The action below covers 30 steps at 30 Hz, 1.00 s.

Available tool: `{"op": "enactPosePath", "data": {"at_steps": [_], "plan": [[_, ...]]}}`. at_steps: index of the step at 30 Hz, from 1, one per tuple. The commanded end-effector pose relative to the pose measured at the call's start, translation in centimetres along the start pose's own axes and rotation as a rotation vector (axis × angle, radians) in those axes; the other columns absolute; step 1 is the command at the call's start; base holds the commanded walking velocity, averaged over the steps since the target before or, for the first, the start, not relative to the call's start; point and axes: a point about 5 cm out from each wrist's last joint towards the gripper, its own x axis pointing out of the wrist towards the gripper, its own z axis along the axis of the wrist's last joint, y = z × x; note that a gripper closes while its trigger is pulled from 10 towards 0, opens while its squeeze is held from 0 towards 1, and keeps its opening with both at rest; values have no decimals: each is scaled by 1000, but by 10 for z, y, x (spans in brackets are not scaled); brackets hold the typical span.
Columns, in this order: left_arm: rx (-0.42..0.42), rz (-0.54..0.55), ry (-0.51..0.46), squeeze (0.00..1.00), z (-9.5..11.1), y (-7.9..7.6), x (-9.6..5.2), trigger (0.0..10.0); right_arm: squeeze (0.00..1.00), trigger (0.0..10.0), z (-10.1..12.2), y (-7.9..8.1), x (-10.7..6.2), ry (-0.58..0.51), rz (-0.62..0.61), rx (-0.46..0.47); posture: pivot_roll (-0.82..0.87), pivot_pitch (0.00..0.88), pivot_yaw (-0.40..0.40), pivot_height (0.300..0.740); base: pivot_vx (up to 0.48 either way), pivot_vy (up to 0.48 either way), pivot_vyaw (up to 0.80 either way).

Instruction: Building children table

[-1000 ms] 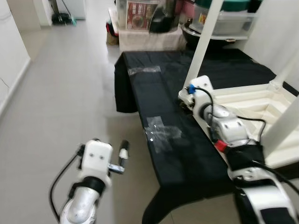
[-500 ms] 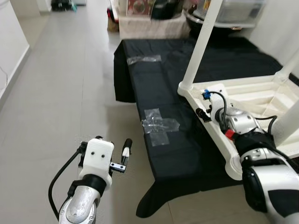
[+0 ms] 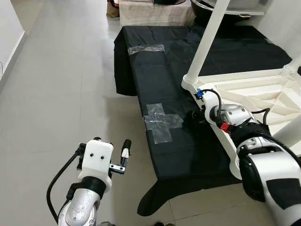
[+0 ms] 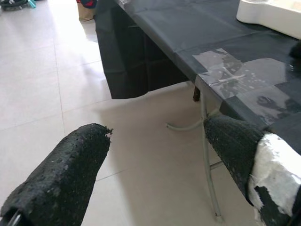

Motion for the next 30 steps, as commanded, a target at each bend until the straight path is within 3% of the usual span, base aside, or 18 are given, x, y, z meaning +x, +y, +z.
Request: {"op": "enactPosePath", "data": {"at_steps": [1,5,8,9,11,12,15,16,18,25,27,28,30], "plan": [[-4,17,12,0,0,0,-3,10000,0,10000,-23,-14,-2,106,-27,-2,59,214,-135,740,0,0,0],[-7,20,11,0,0,0,-3,10000,0,10000,-24,-16,-2,111,-25,1,59,214,-135,740,0,0,0],[-6,21,11,0,0,0,-3,10000,0,10000,-29,-23,-5,136,0,-50,53,214,-137,740,0,0,0],[-3,24,9,0,0,0,-2,10000,0,9137,-32,-25,-7,154,43,-103,53,214,-134,740,0,0,0],[-3,24,9,0,0,0,-2,10000,0,9137,-32,-25,-7,154,43,-103,53,214,-134,740,0,0,0],[0,30,6,0,1,1,-1,10000,0,0,-34,-25,-8,170,110,-145,51,214,-136,740,0,0,0],[10,46,-4,0,3,6,1,10000,0,0,-29,-19,-11,167,271,-216,53,215,-135,740,0,0,0],[10,46,-4,0,3,6,1,10000,0,0,-29,-19,-11,167,271,-216,53,215,-135,740,0,0,0],[20,59,-14,0,4,9,2,10000,0,0,-20,-10,-14,130,421,-260,55,214,-133,740,0,0,0],[46,80,-33,0,7,17,7,10000,0,0,-8,5,-21,53,660,-396,52,206,-127,740,0,0,0],[52,84,-37,0,7,19,9,10000,0,0,-12,9,-26,42,769,-488,49,201,-128,740,0,0,0],[52,84,-37,0,7,19,9,10000,0,0,-12,9,-26,42,769,-488,49,201,-128,740,0,0,0],[54,87,-41,0,7,21,11,10000,0,0,-22,15,-36,7,951,-616,44,191,-125,740,0,0,0]]}}
